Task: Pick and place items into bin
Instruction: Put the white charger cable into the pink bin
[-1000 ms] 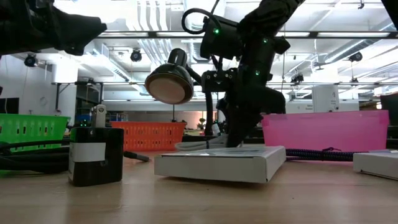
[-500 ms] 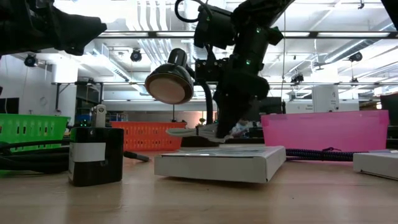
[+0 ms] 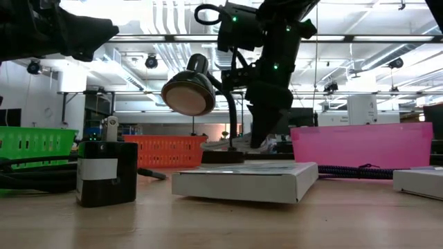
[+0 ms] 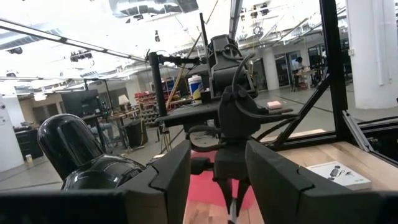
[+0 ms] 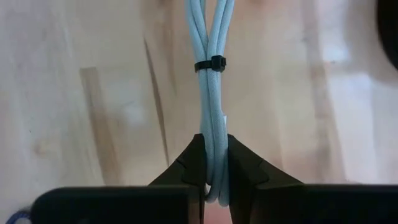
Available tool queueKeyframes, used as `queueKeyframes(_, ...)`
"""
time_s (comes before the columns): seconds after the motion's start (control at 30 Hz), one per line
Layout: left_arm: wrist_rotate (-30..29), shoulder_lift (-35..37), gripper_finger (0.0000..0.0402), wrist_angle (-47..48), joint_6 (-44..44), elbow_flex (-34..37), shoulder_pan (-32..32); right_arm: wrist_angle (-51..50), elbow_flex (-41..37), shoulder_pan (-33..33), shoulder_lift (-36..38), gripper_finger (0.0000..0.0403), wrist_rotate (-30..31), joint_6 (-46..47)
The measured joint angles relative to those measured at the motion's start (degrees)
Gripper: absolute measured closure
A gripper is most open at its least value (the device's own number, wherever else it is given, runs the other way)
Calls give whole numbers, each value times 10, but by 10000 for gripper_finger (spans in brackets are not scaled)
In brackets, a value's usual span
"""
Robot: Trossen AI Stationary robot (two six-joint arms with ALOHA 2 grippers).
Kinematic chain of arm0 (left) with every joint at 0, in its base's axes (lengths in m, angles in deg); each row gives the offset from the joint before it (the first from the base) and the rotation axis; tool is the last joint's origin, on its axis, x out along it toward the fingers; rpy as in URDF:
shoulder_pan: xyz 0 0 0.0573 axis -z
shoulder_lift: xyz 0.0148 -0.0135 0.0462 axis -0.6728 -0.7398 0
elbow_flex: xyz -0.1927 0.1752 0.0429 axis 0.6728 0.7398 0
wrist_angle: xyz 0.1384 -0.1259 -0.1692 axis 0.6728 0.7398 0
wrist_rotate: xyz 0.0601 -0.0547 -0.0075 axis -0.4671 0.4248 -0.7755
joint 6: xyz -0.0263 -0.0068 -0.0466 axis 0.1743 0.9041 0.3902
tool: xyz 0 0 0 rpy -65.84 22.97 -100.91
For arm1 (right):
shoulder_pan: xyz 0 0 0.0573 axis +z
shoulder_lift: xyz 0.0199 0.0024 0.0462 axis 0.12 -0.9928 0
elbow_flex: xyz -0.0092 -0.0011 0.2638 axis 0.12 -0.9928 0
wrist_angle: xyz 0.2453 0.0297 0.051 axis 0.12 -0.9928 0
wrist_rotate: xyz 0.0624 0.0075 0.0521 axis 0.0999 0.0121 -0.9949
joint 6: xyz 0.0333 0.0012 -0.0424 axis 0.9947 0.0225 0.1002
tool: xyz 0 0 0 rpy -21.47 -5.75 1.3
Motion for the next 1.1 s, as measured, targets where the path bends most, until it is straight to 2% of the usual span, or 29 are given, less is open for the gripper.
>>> queueKeyframes(0.6,0,0,262,0,0,0,0,-100,-1,24,57,378,58,38)
queueKeyframes(0.93,0,0,262,0,0,0,0,-208,-2,39,83,378,145,146)
queueKeyframes(1.1,0,0,262,0,0,0,0,-260,-3,50,115,378,157,177)
